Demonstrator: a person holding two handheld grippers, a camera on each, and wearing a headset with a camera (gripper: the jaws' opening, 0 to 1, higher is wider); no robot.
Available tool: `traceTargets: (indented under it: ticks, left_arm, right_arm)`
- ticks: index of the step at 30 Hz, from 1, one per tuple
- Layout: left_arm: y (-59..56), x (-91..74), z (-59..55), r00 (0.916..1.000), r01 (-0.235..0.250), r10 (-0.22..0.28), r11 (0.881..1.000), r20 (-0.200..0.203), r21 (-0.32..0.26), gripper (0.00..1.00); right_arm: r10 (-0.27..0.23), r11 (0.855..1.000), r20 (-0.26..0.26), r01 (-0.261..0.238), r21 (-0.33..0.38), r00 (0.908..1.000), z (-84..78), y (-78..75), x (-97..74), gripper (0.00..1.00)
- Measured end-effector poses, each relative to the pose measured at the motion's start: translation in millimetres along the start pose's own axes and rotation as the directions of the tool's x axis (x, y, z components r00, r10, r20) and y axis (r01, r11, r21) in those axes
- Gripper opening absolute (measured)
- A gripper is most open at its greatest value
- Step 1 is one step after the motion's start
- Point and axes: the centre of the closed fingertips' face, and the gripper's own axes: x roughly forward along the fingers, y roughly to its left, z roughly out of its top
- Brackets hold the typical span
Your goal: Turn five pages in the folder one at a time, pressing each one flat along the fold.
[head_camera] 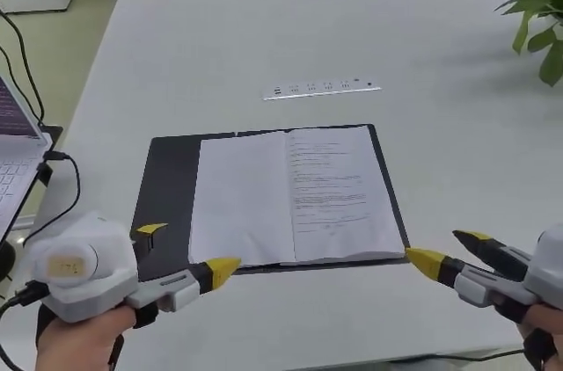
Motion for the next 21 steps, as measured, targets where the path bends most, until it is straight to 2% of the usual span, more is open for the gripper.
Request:
traceTargets:
  ticks: [5,9,13,21]
  left_arm:
    - [-7.8,8.1,1.6,0.9996,0.024,-0.024,1.000,-0.014,0.020,0.76]
    - [-14.2,15.9,4.1,0.9986,0.047,-0.046,0.998,-0.028,0.042,0.76]
    - [-20.6,23.4,7.6,0.9971,0.068,-0.066,0.996,-0.038,0.056,0.76]
    - [-29.5,37.4,14.6,0.9922,0.113,-0.108,0.990,-0.063,0.083,0.75]
  right_arm:
    - [0.001,1.000,-0.021,-0.001,-0.015,0.9998,-4.7,0.3,-2.6,0.67]
    - [-0.001,1.000,-0.010,0.001,-0.007,0.9999,-3.3,-1.2,-4.6,0.67]
    - [-0.002,1.000,-0.028,0.001,-0.026,0.9996,-4.9,-1.7,-5.1,0.67]
    - [-0.003,1.000,-0.027,0.003,-0.014,0.9996,-6.9,-3.2,-5.6,0.67]
